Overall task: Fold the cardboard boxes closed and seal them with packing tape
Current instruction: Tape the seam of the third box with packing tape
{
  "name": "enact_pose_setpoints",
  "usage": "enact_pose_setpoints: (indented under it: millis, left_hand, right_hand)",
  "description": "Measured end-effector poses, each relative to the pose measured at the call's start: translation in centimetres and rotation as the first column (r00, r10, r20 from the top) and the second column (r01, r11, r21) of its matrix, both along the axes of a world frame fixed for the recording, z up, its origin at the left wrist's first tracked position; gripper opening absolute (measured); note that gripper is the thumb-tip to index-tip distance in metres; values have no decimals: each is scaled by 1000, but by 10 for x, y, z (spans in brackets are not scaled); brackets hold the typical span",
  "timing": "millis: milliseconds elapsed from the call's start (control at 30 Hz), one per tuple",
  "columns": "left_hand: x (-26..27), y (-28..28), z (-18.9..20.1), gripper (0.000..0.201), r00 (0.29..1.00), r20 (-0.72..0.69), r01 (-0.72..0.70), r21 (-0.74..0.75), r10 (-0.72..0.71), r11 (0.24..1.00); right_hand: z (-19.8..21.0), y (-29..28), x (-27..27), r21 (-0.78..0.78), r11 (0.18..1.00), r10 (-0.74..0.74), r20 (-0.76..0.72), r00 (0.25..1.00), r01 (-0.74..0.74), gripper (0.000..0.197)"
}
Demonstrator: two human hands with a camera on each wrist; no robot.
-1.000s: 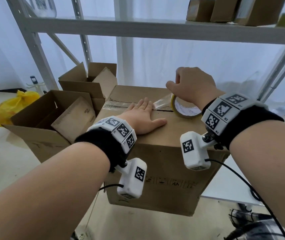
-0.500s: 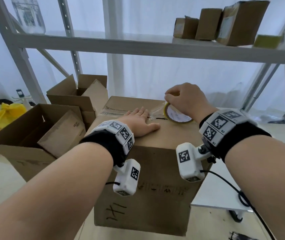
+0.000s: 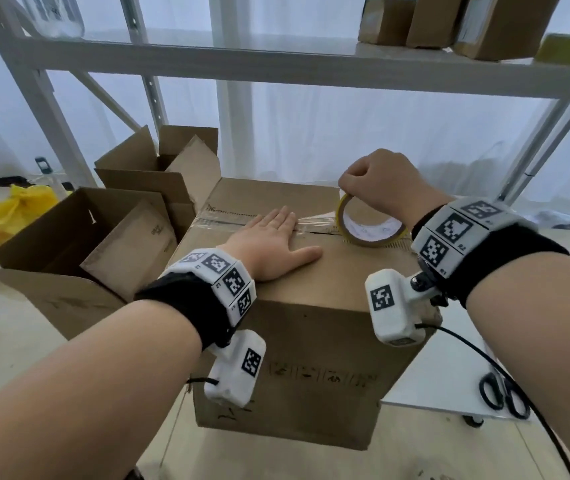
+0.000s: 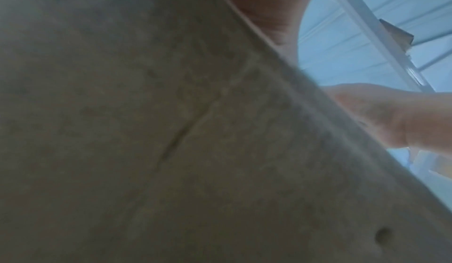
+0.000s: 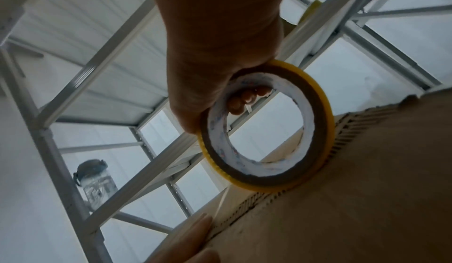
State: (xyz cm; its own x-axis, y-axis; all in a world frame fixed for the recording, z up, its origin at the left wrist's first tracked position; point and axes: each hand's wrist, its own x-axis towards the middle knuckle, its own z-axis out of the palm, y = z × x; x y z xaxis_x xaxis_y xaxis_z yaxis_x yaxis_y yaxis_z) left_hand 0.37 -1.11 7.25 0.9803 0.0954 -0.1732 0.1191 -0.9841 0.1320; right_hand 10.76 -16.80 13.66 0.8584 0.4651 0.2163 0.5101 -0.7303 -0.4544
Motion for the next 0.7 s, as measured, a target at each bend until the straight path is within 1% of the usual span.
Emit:
enact_pose_setpoints:
  millis: [100, 200, 267, 300, 367, 433, 467, 600, 700]
  left_hand:
    - [-2, -1, 2, 89, 1000, 2, -7, -1, 7, 1000]
    - [-7, -2, 2, 89, 1000, -5, -5, -5, 5, 1000]
    - [-9, -1, 3, 88, 1000, -13, -5, -4, 5, 1000]
    - [-9, -1, 4, 87, 1000, -21, -7, -3, 7, 1000]
    - [-10, -1, 4, 87, 999, -34, -10, -5, 9, 1000]
    - [-10, -4, 3, 88, 999, -46, -14, 0, 14, 1000]
    - [-10, -6, 3, 89, 998, -54, -22, 5, 22, 1000]
    - [-7, -22, 6, 98, 995, -81, -63, 16, 64, 998]
    - [-3, -43, 5, 98, 997, -80, -1, -1, 1, 1000]
  right_hand:
    - [4, -8, -7, -137, 990, -20, 63, 998, 29, 19]
    - [9, -22, -13, -288, 955, -41, 107, 993, 71, 23]
    - [10, -28, -17, -334, 940, -21, 147, 989, 69, 29]
    - [9, -31, -18, -314, 947, -12, 162, 987, 63, 33]
    - [6, -39, -19, -176, 982, -36, 138, 990, 61, 37]
    - [-2, -47, -19, 7, 998, -67, 74, 995, 66, 32]
    - [-6, -49, -18, 55, 996, -73, 61, 996, 69, 29]
    - [-13, -42, -18, 53, 993, -107, 89, 990, 103, 27]
    - [-14, -37, -18, 18, 992, -130, 116, 985, 129, 31]
